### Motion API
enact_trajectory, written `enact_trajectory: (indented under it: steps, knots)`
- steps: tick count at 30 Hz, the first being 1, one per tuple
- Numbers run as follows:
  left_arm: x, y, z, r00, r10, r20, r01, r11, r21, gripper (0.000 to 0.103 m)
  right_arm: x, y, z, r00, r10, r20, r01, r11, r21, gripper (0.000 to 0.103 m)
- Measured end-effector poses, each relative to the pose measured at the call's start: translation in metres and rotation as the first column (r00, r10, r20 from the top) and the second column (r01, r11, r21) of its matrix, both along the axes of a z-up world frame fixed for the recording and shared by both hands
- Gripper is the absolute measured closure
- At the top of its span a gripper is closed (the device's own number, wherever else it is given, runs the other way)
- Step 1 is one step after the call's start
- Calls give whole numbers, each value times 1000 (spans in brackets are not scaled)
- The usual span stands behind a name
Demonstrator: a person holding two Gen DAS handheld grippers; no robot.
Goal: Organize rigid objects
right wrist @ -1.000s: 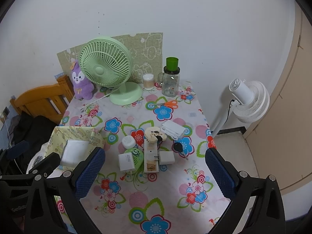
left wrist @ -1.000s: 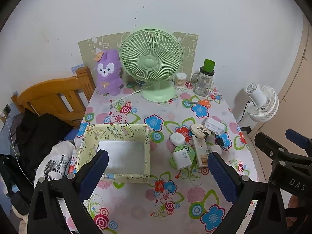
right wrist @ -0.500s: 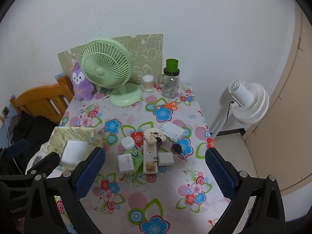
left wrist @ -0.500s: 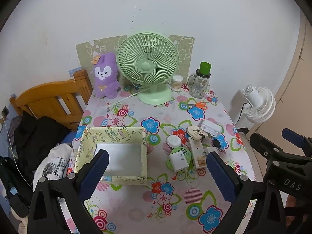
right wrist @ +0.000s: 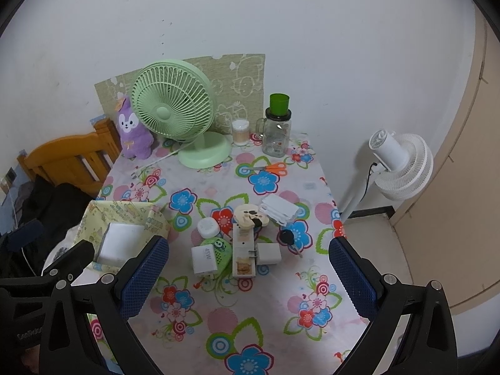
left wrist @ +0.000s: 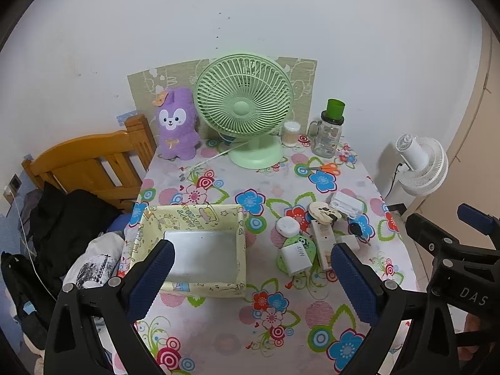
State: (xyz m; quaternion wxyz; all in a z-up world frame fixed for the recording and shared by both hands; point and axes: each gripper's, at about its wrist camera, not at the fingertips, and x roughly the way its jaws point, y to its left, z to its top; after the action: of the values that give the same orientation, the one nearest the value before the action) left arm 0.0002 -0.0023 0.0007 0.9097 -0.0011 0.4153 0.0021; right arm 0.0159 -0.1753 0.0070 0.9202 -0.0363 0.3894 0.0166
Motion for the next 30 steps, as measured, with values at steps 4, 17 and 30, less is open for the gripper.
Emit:
enact_trajectory:
  steps: [4,17,30]
  knots:
    - [1,3,0,1000,6,-3,-6,1000,-4,2,0,2,-1,1000,7,-2,-7,1000,-1,0]
    - [0,6,-1,1000,17,-1,-17,1000,-2,2,1,6,-2,1000,15,0,-15,1000,-5,0]
    - [12,6,-10,1000,18,-24,-19,1000,-4,3,18,-3,-10,998,55,-25,-55,998,1,0]
